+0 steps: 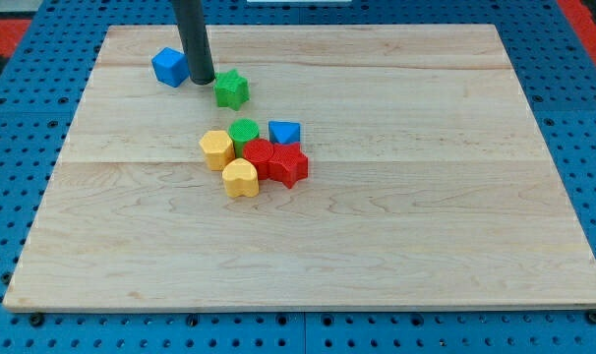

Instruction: Move the red star along with the red circle and the yellow heart left a bit

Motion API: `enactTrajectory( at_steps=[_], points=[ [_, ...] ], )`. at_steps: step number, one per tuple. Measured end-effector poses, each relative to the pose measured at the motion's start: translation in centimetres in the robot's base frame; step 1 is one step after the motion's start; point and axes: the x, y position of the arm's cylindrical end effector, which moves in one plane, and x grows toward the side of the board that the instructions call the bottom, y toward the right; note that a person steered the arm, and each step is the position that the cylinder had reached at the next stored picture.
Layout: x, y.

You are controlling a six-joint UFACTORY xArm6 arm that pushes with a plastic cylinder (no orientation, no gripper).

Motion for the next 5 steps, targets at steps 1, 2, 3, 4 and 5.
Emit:
enactTrajectory(
  at_steps=[1, 2, 3, 4, 5],
  points=[
    [-0.4, 2.8],
    [3.6, 7.0],
    [6.1, 5.5],
    [6.5, 6.7],
    [6.4, 10.1]
  ],
)
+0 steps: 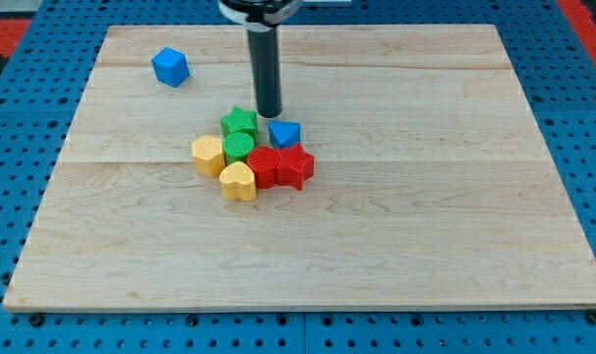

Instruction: Move the red star along with the red circle and the yellow heart left a bit

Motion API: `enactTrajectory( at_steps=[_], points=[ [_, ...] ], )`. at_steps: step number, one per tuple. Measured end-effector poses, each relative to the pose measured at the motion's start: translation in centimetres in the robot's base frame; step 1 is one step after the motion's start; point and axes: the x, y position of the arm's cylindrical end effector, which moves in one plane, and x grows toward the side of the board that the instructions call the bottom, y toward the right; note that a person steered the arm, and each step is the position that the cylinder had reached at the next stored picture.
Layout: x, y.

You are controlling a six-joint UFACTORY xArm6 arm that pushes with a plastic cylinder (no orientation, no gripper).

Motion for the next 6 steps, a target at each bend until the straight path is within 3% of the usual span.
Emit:
enactTrajectory(
  at_steps=[2, 3, 4, 6],
  points=[
    [-1.9, 1.9],
    [1.9, 9.2],
    [6.0, 8.7],
    [8.3, 4.0]
  ],
)
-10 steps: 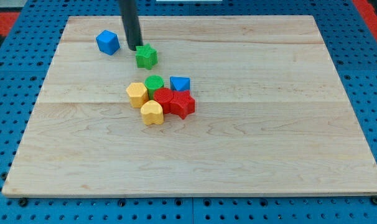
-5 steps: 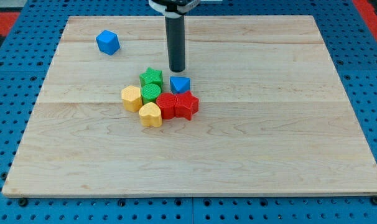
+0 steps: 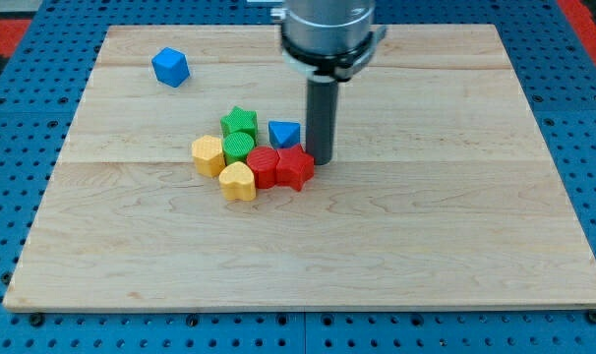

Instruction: Move the red star along with the red circle and the yellow heart left a bit

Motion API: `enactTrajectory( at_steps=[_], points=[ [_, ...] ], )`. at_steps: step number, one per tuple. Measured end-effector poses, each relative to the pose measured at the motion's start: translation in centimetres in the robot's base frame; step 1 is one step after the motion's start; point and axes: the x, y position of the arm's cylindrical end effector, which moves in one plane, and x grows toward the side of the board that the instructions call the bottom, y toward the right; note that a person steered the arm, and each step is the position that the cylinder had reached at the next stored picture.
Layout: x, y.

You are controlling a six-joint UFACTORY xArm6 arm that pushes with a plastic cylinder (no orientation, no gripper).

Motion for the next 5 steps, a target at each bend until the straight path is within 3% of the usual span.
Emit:
enactTrajectory(
  at_steps=[1, 3, 4, 5],
  points=[
    [1.5, 1.4],
    [4.4, -3.7],
    [5.9, -1.6],
    [6.1, -3.7]
  ],
)
